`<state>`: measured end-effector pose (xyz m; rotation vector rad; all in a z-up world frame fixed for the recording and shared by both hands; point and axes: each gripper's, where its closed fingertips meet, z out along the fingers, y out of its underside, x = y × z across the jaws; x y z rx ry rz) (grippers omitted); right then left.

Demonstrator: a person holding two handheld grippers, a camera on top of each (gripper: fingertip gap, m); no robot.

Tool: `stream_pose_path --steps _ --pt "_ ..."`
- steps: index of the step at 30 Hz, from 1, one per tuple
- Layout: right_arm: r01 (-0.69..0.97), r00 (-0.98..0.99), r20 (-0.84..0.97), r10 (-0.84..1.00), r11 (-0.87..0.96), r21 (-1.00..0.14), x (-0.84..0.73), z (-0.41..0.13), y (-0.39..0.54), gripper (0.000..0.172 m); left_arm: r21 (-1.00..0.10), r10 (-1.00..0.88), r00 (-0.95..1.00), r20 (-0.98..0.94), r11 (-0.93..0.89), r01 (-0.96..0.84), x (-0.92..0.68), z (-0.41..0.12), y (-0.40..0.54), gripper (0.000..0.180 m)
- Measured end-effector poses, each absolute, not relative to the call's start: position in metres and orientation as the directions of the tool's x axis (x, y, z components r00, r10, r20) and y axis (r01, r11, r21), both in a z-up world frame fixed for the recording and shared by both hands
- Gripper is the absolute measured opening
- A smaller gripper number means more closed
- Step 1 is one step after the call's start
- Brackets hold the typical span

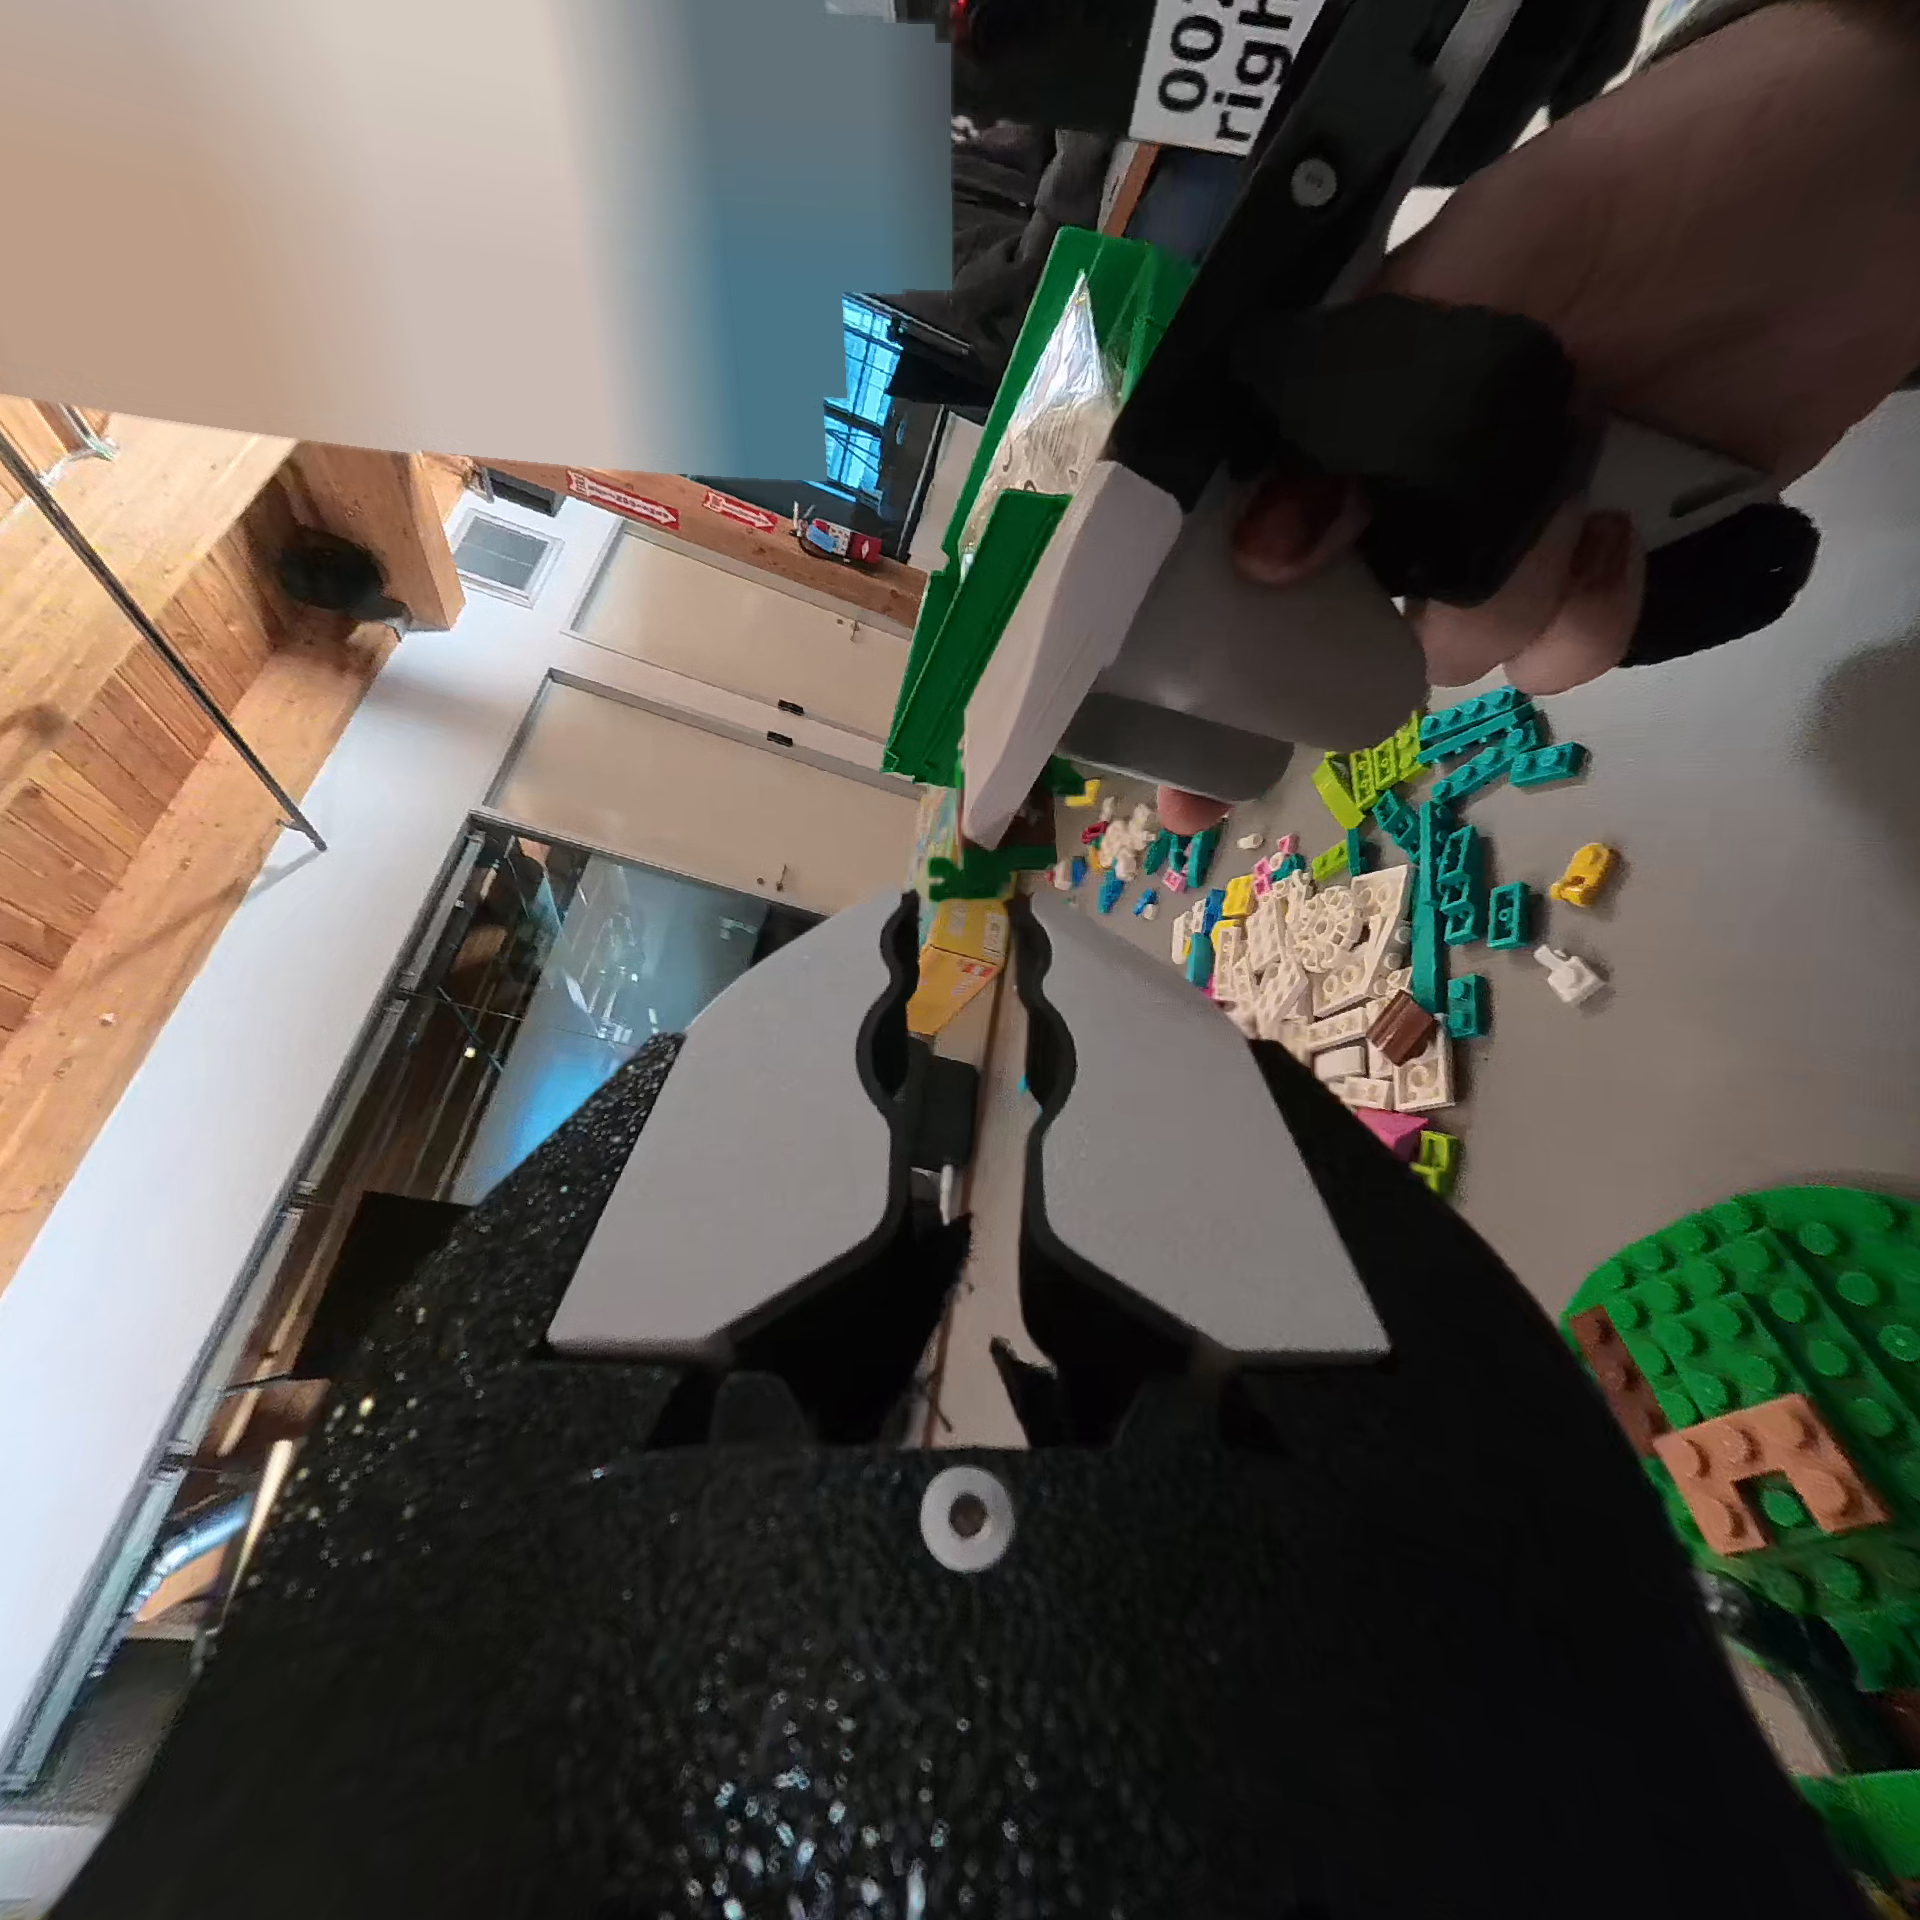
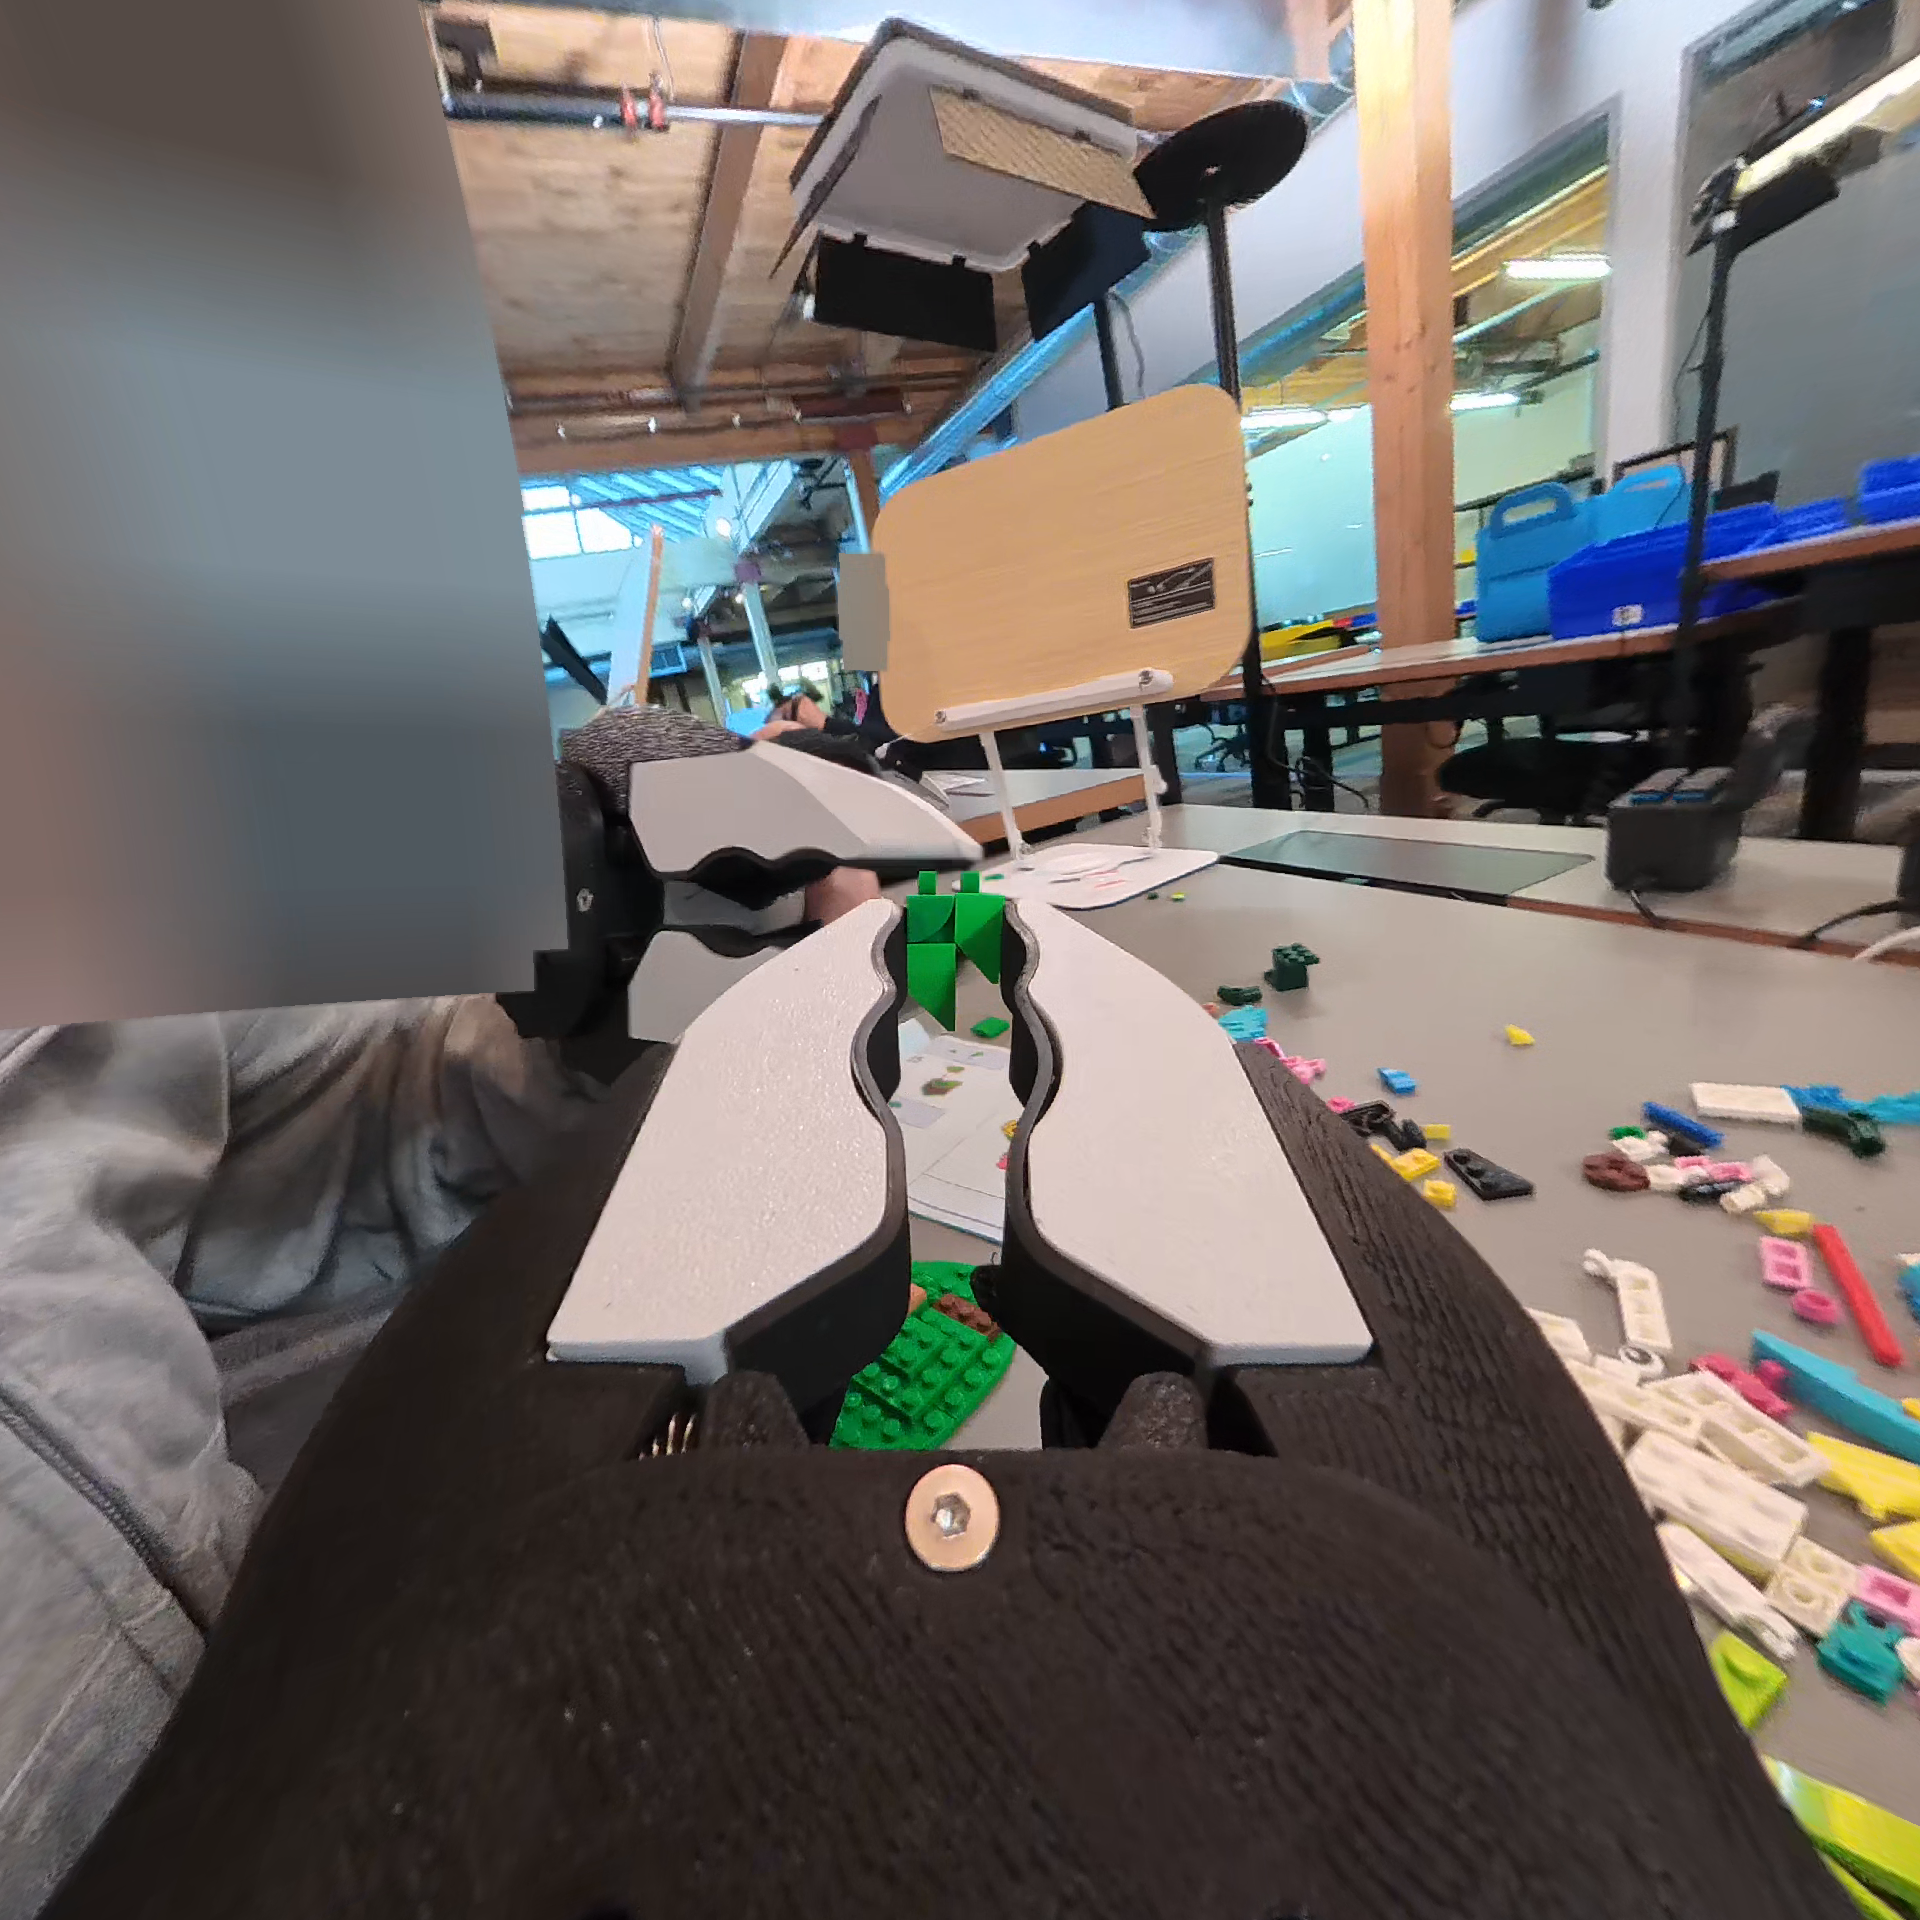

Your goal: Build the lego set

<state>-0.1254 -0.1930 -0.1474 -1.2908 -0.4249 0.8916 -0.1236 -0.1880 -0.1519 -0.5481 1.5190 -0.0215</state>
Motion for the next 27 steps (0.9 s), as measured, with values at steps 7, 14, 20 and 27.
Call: stream_pose_path --steps 7,14,20,27 --pt "-0.27 0.628 -0.173 0.758 0.004 -0.963 -0.113 -0.157 -0.186 0.015 -0.565 -0.562 0.14 -0.815 0.718 -0.406 -0.153 -0.145 -0.166 0.053" --pt "0.092 0.55 0.045 0.834 -0.006 -0.996 -0.145 -0.195 -0.196 0.015 -0.801 -0.818 0.196 -0.54 0.428 -0.418 -0.226 -0.147 -0.178 0.067" --pt "0.386 0.426 0.216 0.878 0.039 -0.922 -0.182 -0.229 -0.217 0.015 -0.854 -0.922 0.207 -0.326 0.194 -0.483 -0.26 -0.199 -0.207 0.073" --pt "0.521 0.407 0.402 0.82 0.153 -0.84 -0.2 -0.235 -0.224 0.015 -0.938 -0.958 0.239 -0.16 0.072 -0.339 -0.262 -0.207 -0.229 0.067"
